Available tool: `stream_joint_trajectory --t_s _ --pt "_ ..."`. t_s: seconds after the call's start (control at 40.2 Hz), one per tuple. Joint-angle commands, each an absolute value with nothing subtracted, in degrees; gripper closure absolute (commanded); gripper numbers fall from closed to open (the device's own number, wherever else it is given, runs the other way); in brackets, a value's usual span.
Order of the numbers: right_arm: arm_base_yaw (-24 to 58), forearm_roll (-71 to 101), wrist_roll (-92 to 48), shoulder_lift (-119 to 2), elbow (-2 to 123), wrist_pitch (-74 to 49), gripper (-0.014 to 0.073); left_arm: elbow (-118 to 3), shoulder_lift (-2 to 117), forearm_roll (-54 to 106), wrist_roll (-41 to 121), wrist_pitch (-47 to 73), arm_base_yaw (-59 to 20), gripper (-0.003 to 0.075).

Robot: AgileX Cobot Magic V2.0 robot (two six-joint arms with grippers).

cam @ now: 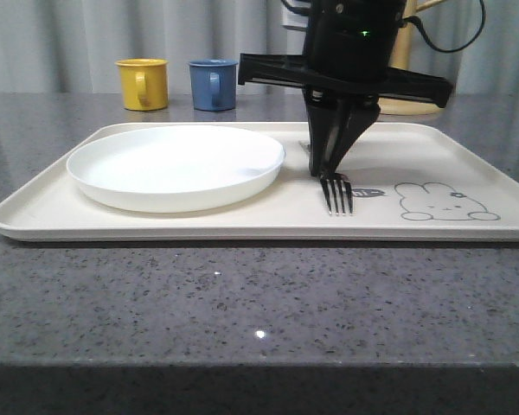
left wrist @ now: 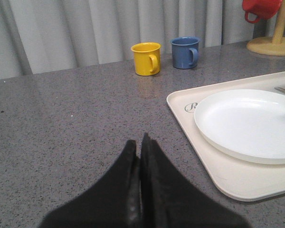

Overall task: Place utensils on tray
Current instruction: 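Lower the fork onto the tray beside the plate and release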

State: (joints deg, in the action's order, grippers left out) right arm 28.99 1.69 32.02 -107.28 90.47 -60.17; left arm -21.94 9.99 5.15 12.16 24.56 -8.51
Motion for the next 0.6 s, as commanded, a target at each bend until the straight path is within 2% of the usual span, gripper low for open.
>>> stream_joint_trajectory --t_s 0.0,0.1,0.149,0.348,0.473,0.572 --pt "29.03 1.95 32.17 -104.48 92.20 -59.54 0.0373 -23.34 10.60 5.82 11.66 19.76 -8.92 0.0738" --pt "29.03 1.87 32.17 -103.92 92.25 -59.92 0.0246 -23.34 10.60 5.82 11.66 19.76 -8.92 0.0738" --pt "28.95 1.32 32.17 -103.36 92.46 -60.49 0.0227 -23.34 10.60 5.82 11.66 19.76 -8.92 0.0738" --pt "27.06 -2.38 31.54 -101.36 97.19 -67.48 0.0258 -23.34 10.60 5.82 11.66 19.76 -8.92 0.0738" --pt "25.24 -6.07 27.48 -100.41 100.97 -75.70 0.0267 -23.34 10.60 5.82 11.66 19.76 -8.92 0.0738" --pt "22.78 -7.08 23.69 -98.74 100.94 -76.58 0.0267 -23.34 10.60 5.82 11.66 19.76 -8.92 0.0738"
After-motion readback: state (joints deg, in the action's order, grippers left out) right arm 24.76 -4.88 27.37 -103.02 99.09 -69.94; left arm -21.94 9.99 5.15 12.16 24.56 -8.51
